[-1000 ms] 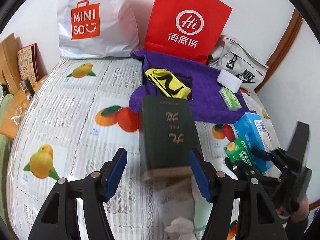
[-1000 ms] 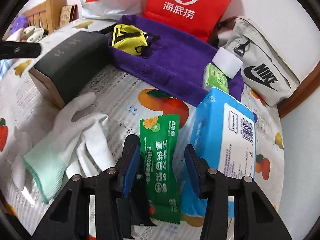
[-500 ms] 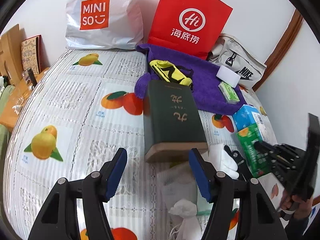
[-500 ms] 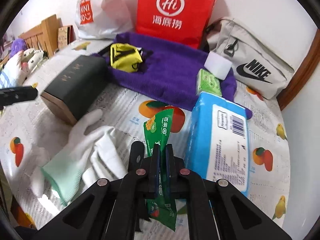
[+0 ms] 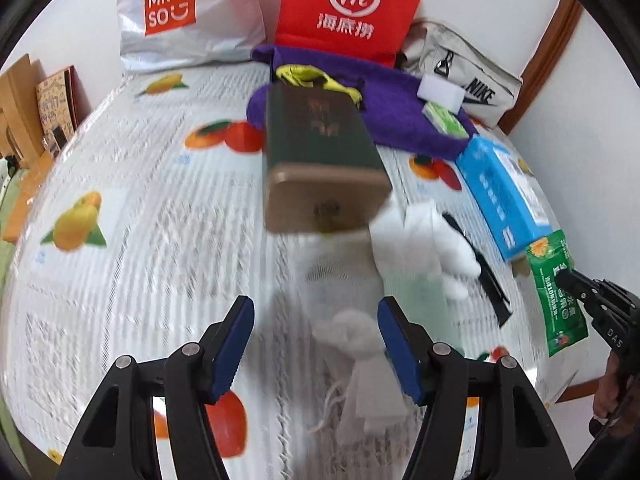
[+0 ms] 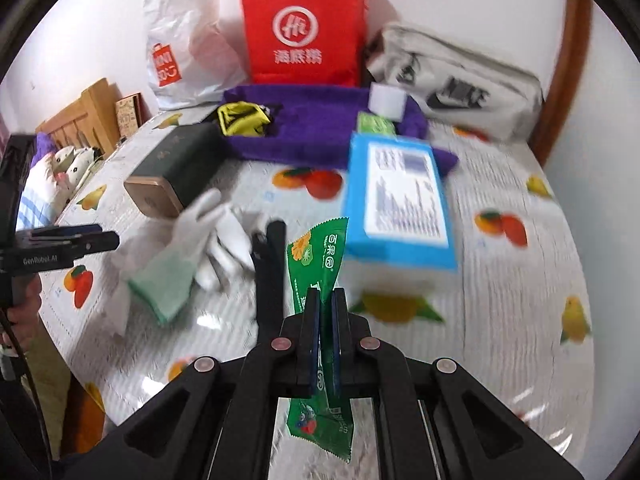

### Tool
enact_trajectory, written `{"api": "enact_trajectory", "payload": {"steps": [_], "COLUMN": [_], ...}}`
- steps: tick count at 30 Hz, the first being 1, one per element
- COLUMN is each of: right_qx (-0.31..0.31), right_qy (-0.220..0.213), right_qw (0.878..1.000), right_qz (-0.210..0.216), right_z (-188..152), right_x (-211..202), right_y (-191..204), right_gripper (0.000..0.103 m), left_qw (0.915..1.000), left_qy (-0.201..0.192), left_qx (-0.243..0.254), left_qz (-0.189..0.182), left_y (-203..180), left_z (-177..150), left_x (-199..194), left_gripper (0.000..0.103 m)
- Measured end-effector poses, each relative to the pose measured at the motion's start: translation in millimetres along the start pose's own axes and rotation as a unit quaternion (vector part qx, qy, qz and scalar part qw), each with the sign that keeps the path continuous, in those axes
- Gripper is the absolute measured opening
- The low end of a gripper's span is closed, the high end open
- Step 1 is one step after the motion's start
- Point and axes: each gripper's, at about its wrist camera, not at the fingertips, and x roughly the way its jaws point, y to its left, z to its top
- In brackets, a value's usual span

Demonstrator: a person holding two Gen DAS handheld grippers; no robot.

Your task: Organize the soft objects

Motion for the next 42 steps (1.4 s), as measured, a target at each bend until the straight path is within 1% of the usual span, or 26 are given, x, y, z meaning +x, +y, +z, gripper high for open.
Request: {"api": "enact_trajectory", "payload": {"steps": [3,6,7,8,9,11,12,14,15,17,19,20,21,23,25,29,30,32,33,35,37,39,40,41,42], "right_qx": [0.012,0.029,0.031,0.034,0.036,0.037,0.04,0.046,0.047,0.05,0.054,0.057,0.057,0.055,0.054,0.061,0.056,0.032,0.023,0.011,0.01,0.005,-0.001,-0.004,-0.005], "right_qy": [0.019,0.03,0.034,0.035,0.036,0.039,0.04,0.039,0.037,0.028,0.021,0.019,0.017,0.017,0.021,0.029,0.029,0.027,0.026,0.019,0.015,0.014,0.012,0.012,0.013], "right_qw": [1.0,0.999,0.999,0.999,0.999,0.999,0.998,0.998,0.998,0.998,0.998,0.998,0.998,0.998,0.998,0.997,0.998,0.999,0.999,0.999,0.999,0.999,1.0,1.0,1.0], "right_qz": [-0.003,0.001,0.001,-0.001,-0.004,-0.005,-0.006,-0.003,-0.001,0.001,0.007,0.014,0.021,0.021,0.014,0.021,0.017,-0.005,-0.019,-0.032,-0.028,-0.028,-0.026,-0.025,-0.02], "right_z": [-10.9,-20.7,-22.8,-25.1,-27.6,-31.4,-33.4,-37.5,-39.1,-42.1,-41.5,-42.0,-41.8,-42.9,-44.7,-47.0,-47.3,-47.9,-48.6,-50.2,-50.6,-51.7,-52.1,-53.0,-53.7], "right_x": [11.0,19.7,21.4,22.9,24.4,26.0,26.1,24.2,22.2,16.1,13.1,12.1,12.5,14.7,19.1,28.3,30.3,35.1,36.7,37.4,36.1,35.4,34.2,33.3,31.7], "right_y": [-10.0,-19.7,-21.4,-23.3,-25.4,-28.1,-29.5,-31.8,-32.3,-32.5,-32.5,-31.7,-30.5,-28.0,-25.9,-23.2,-20.5,-13.2,-10.6,-7.6,-6.9,-6.1,-5.2,-4.6,-5.0], "right_gripper": [0.005,0.006,0.008,0.01,0.011,0.018,0.02,0.034,0.037,0.05,0.059,0.063,0.064,0.068,0.068,0.068,0.068,0.067,0.065,0.053,0.041,0.038,0.035,0.031,0.024], "left_qw": [0.9999,0.9998,0.9997,0.9996,0.9995,0.9994,0.9993,0.9994,0.9994,0.9992,0.9992,0.9992,0.9992,0.9991,0.999,0.9988,0.9989,0.9989,0.999,0.999,0.9991,0.9991,0.9991,0.9991,0.999], "left_qy": [-0.001,-0.004,-0.005,-0.006,-0.004,-0.001,0.0,0.001,-0.002,-0.005,-0.002,0.0,0.005,0.009,0.002,-0.013,-0.016,-0.022,-0.024,-0.026,-0.029,-0.032,-0.033,-0.034,-0.036], "left_qx": [0.012,0.021,0.023,0.025,0.029,0.032,0.035,0.031,0.031,0.035,0.036,0.037,0.04,0.042,0.045,0.046,0.042,0.04,0.038,0.035,0.03,0.025,0.025,0.025,0.024], "left_qz": [-0.005,0.0,-0.003,-0.006,-0.008,-0.011,-0.013,-0.012,-0.014,-0.017,-0.018,-0.014,-0.008,0.001,-0.005,-0.008,-0.009,-0.009,-0.007,-0.007,-0.006,-0.008,-0.009,-0.009,-0.009], "left_y": [-8.7,-16.2,-17.7,-18.9,-20.6,-23.1,-23.7,-22.5,-21.7,-22.1,-23.3,-23.9,-25.5,-27.1,-27.2,-24.3,-22.6,-19.9,-18.4,-15.8,-12.7,-11.0,-10.9,-11.8,-12.0], "left_z": [-6.7,-10.0,-10.5,-11.0,-11.5,-11.6,-11.9,-12.9,-13.4,-13.6,-12.6,-12.5,-12.3,-12.4,-12.8,-12.5,-11.6,-10.3,-9.7,-9.0,-8.8,-8.8,-9.2,-9.6,-9.5], "left_x": [2.1,5.1,6.0,7.2,9.6,13.9,16.4,17.7,15.1,10.7,10.9,12.3,15.9,20.5,18.3,6.3,2.5,-3.0,-5.7,-9.0,-11.6,-13.5,-14.4,-15.3,-16.9], "left_gripper": [0.062,0.061,0.058,0.051,0.048,0.033,0.028,0.027,0.027,0.028,0.029,0.029,0.029,0.029,0.027,0.026,0.026,0.026,0.026,0.026,0.026,0.026,0.026,0.026,0.026]}}
